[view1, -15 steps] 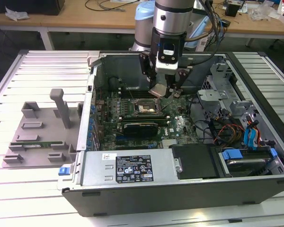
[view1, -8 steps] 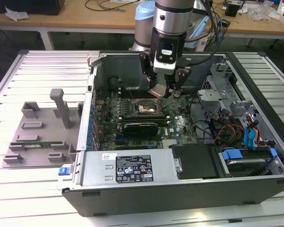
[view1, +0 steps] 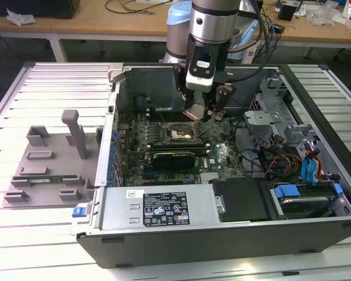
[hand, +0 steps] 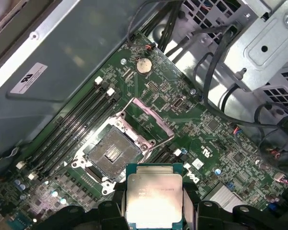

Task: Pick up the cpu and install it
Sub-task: 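Place the cpu into insertion slot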

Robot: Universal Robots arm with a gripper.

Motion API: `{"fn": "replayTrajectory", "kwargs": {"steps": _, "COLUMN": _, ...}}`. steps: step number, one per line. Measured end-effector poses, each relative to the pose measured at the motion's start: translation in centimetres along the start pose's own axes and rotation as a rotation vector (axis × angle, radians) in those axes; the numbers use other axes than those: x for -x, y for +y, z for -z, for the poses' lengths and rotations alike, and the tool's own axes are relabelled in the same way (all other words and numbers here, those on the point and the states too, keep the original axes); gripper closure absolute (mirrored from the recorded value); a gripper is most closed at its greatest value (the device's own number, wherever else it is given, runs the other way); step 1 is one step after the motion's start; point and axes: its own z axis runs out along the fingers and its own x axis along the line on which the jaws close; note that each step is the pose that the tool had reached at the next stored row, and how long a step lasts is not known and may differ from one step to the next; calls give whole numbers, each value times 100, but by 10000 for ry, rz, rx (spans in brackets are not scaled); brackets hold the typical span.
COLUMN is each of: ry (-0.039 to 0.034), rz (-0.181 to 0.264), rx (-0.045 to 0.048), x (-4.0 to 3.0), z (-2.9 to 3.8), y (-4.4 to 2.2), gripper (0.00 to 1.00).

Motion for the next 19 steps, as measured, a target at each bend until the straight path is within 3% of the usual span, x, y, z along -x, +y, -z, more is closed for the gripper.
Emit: {"fn": "replayTrajectory", "kwargs": {"steps": 19, "ry": 46, "rz": -1321, "rx": -53, "x": 0, "z": -1, "y": 0, "gripper": 45}}
